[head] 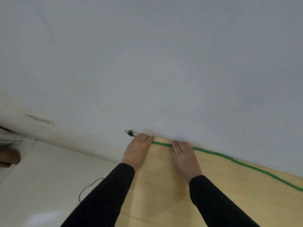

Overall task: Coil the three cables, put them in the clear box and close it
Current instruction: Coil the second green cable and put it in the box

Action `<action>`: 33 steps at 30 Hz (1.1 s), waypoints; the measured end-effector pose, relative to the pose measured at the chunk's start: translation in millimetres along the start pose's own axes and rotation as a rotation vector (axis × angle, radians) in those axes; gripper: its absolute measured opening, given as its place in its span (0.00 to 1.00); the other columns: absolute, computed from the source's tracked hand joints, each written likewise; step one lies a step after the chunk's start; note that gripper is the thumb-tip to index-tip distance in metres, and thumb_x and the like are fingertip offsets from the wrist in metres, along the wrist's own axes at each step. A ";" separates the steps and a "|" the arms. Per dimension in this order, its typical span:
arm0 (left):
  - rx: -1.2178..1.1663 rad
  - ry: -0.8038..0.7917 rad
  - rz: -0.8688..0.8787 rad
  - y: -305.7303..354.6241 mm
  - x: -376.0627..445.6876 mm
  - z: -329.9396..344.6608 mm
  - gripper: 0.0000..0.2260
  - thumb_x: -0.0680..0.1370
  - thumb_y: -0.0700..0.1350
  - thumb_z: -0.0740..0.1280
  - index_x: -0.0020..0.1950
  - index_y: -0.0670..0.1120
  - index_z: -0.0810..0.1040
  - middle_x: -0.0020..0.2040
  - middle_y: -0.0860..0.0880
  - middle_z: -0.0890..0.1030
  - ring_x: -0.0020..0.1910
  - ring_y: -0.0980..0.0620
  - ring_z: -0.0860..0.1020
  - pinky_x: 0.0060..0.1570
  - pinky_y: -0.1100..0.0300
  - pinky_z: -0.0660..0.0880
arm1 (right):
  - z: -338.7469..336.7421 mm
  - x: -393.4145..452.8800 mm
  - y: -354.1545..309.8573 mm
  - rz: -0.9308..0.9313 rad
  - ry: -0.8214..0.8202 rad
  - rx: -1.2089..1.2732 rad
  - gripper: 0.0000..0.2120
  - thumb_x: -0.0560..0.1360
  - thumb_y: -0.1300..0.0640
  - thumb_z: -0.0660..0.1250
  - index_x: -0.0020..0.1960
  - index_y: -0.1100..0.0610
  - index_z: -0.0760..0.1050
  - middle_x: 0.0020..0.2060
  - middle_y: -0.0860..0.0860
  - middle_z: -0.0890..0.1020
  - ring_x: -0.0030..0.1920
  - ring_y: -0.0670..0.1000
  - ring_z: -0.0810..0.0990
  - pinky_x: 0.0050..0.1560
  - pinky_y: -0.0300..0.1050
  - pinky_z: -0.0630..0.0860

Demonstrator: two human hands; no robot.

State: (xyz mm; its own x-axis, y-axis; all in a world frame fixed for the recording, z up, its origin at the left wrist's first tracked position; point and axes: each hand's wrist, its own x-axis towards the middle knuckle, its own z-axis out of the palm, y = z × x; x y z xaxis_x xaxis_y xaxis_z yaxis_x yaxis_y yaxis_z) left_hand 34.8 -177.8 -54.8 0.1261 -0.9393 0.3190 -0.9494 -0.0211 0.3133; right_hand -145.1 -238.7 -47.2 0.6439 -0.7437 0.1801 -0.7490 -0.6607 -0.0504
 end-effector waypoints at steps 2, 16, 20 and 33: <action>-0.049 -0.027 -0.014 -2.0 -1.8 0.5 0.18 0.58 0.32 0.78 0.44 0.45 0.82 0.39 0.48 0.80 0.38 0.49 0.79 0.33 0.63 0.75 | -1.0 0.3 -1.3 0.028 -0.012 0.017 0.18 0.63 0.63 0.76 0.51 0.60 0.79 0.44 0.53 0.82 0.46 0.55 0.79 0.42 0.47 0.80; -0.926 -0.107 -0.222 81.8 34.2 -118.5 0.10 0.81 0.41 0.54 0.47 0.53 0.73 0.37 0.53 0.75 0.36 0.61 0.73 0.44 0.67 0.74 | -163.1 13.7 14.7 0.149 0.415 0.591 0.12 0.77 0.55 0.58 0.54 0.56 0.77 0.41 0.47 0.73 0.40 0.37 0.72 0.41 0.25 0.66; -1.544 -0.169 -0.281 146.7 40.1 -166.5 0.13 0.82 0.43 0.53 0.48 0.44 0.76 0.32 0.54 0.69 0.31 0.57 0.67 0.38 0.65 0.72 | -230.6 13.5 35.0 0.150 0.543 0.661 0.10 0.78 0.59 0.61 0.56 0.55 0.78 0.40 0.49 0.76 0.40 0.37 0.73 0.42 0.24 0.66; -2.104 0.359 -0.152 304.8 71.8 -253.6 0.09 0.82 0.41 0.54 0.56 0.44 0.73 0.42 0.54 0.77 0.32 0.60 0.72 0.37 0.68 0.72 | -295.4 -143.2 77.1 -0.150 0.051 0.471 0.19 0.80 0.52 0.53 0.71 0.48 0.60 0.51 0.49 0.79 0.48 0.50 0.77 0.49 0.44 0.73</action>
State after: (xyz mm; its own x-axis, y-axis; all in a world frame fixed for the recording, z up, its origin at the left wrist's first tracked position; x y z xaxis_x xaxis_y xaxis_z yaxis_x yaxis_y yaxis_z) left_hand -172.5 -164.9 290.4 0.4272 -0.8732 0.2345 0.6895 0.4824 0.5403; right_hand -341.2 -152.9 213.4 0.7216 -0.6389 0.2666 -0.4890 -0.7430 -0.4570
